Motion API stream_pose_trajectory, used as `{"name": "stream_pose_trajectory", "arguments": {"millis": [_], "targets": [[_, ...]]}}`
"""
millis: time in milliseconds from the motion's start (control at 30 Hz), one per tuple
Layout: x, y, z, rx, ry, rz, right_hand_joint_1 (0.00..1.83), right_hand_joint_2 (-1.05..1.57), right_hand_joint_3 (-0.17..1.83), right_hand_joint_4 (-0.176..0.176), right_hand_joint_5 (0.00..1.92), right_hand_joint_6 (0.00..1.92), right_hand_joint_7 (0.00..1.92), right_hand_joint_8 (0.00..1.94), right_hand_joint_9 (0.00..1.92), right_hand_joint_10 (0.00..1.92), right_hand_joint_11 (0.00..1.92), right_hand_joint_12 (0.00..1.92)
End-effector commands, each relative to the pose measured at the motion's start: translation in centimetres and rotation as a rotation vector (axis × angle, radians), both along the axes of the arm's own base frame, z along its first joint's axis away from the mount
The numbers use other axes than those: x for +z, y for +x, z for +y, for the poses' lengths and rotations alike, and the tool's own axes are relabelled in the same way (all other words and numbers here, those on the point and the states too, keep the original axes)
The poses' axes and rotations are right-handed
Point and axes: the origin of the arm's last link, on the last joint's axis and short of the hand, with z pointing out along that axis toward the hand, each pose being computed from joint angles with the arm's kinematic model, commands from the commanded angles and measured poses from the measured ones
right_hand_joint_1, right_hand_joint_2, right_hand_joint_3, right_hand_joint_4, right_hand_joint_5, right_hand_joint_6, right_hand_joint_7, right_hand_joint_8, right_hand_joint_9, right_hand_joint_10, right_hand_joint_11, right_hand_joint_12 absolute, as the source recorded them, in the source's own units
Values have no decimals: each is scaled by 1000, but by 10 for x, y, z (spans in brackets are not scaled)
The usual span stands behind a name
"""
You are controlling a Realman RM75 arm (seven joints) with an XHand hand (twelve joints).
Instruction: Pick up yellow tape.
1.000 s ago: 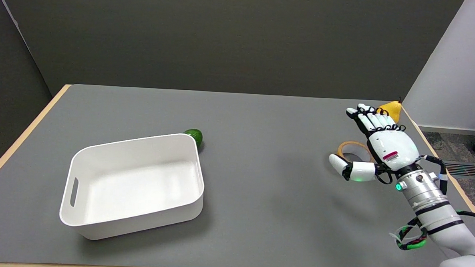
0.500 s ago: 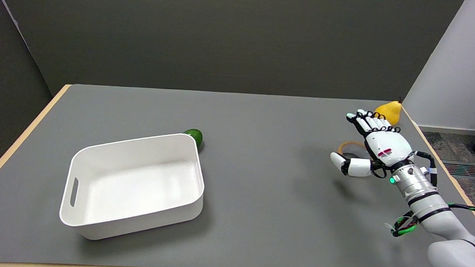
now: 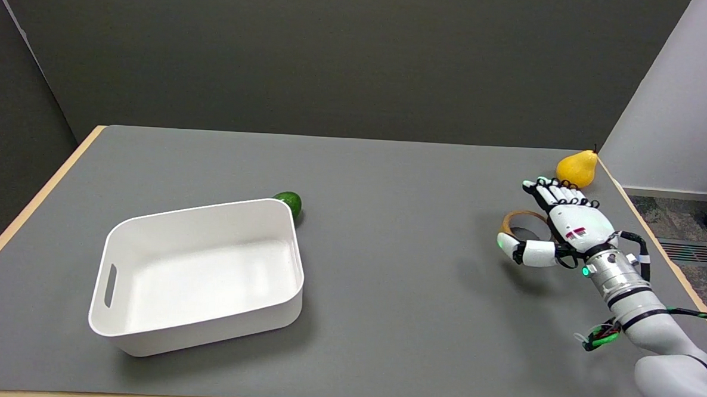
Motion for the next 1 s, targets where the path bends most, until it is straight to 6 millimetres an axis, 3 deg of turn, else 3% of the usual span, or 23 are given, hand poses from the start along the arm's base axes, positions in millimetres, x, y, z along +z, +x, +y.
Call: {"name": "stream_pose_trajectory", "arguments": {"millis": [33, 367, 800, 933, 1000], "targets": [[12, -20, 7, -56, -65, -66, 204, 451, 870, 27, 58, 348, 40, 147, -1, 291, -1, 886], [-2, -15, 3, -40, -22, -75, 204, 459, 868, 25, 63, 349, 41, 156, -1, 292, -1, 888], [4, -29, 5, -93, -48, -89, 204, 466, 867, 25, 66, 349, 47, 172, -1, 320, -1, 915], [2, -35, 10, -93, -60, -98, 342, 460, 926, 23, 56, 406, 53, 177, 8, 257, -1, 867], [-1, -35, 12, -82, -59, -96, 273, 480, 900, 17, 78, 394, 74, 252, 8, 410, -1, 1015]]}}
